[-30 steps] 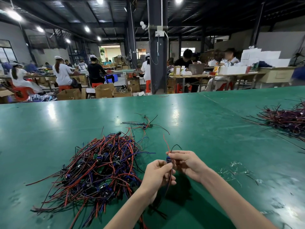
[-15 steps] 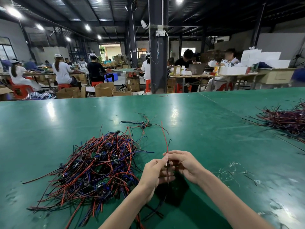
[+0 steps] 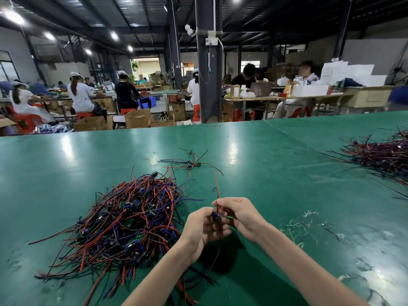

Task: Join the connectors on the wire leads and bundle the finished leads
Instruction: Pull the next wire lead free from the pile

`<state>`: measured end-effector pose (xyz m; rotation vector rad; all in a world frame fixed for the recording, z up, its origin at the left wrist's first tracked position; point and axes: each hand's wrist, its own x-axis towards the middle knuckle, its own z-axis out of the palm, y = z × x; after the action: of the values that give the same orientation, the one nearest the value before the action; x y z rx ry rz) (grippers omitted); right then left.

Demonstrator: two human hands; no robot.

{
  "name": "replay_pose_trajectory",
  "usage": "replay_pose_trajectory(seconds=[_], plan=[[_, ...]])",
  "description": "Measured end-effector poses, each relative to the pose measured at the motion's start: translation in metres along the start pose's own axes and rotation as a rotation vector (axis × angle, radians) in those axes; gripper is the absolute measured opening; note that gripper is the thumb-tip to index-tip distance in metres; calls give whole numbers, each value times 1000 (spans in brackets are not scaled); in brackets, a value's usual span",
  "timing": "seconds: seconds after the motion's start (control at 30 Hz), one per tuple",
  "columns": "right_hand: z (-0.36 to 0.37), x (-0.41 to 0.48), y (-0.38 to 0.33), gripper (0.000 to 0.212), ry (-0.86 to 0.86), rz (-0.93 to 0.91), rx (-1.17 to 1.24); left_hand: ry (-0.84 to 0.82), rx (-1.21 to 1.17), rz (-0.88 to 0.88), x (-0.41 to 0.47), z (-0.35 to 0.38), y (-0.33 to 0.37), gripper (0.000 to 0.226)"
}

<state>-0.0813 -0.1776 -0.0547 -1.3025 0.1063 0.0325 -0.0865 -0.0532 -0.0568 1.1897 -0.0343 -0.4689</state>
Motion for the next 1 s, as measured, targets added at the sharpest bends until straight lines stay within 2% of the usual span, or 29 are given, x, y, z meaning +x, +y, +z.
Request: replay_pose_trajectory(seconds=[0.17,0.3,0.43,0.7,0.8,1.0], plan=[[2,-1,2,16,-46,5,-34,38,-10,55,0,1,0,16],[-1,-4,1,8,-84,22,-78,46,20,59,-2,0,1,16],[-4,-6,-3,8,-76,32,-100,43,37,52,-4,-2,0,15],[-6,-5,-7,8,-106,191,46,21,38,-32,-3,-4,3,16],[-7,-4,-7,6,-101,185,25,18,113,-24,-4,-5,2,20],[-10,0,-6,16,-151,214,42,32,100,-34,-4,-5,5,12]])
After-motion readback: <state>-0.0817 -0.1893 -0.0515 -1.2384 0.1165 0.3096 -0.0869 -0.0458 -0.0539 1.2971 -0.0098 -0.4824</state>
